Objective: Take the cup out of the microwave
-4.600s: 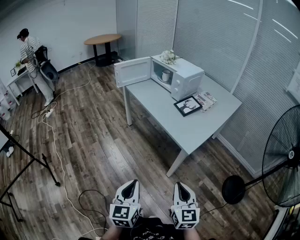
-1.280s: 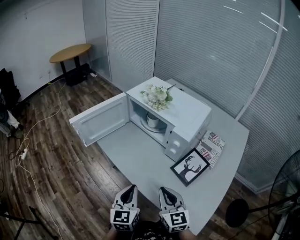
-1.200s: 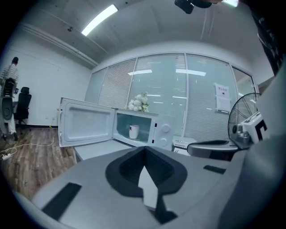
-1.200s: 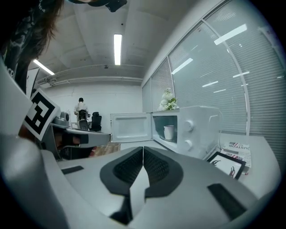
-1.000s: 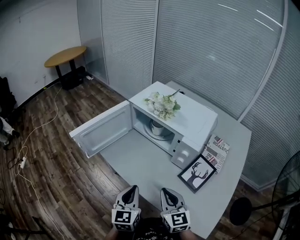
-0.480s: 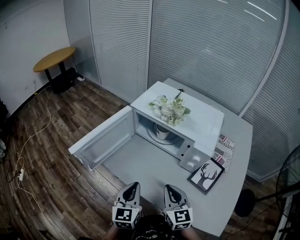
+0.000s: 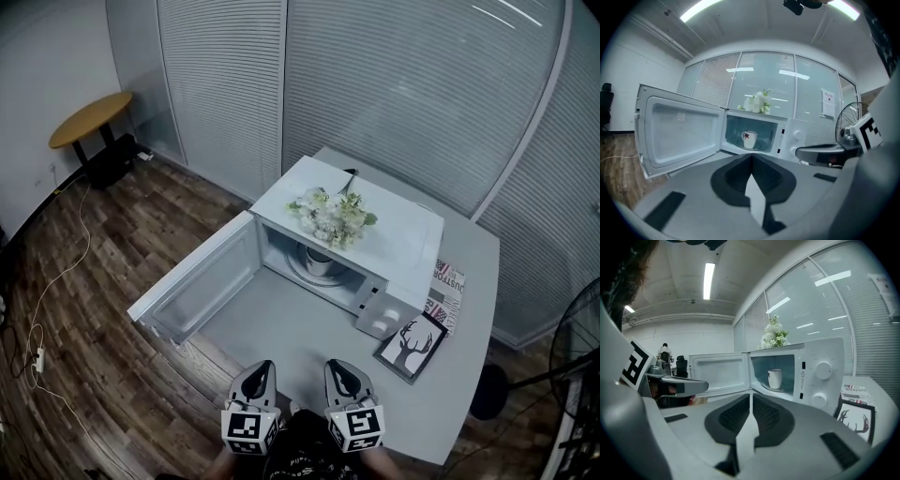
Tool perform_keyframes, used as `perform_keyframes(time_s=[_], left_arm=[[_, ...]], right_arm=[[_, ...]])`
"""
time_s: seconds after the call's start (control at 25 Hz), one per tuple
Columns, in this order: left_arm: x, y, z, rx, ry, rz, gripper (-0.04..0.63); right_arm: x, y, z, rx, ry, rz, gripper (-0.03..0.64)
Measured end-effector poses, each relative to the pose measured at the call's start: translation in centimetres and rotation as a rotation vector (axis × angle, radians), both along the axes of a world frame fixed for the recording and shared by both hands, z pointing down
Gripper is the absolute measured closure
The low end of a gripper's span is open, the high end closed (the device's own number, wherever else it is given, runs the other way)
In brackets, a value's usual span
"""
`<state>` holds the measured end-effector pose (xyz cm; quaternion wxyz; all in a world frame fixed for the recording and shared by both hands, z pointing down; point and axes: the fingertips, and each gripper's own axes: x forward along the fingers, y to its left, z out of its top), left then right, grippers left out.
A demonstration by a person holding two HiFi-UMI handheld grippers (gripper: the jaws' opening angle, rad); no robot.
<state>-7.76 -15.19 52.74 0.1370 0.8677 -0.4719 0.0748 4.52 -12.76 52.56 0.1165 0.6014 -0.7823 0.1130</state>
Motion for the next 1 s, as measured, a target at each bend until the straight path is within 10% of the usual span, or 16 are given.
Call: perform_keyframes(time_s=[0.36, 1.0], left_arm=[[0.9, -1.8, -0.3, -0.015, 0.001, 0.008, 0.591], [-0.9, -3.8, -0.4, -0.023, -0.018, -0.041, 0.591]], right_arm=[[1.1, -2.0, -0.3, -0.02, -0.013, 0.019, 0.604], [1.1, -8.4, -0.9, 0.005, -0.079, 0.025, 0.381]])
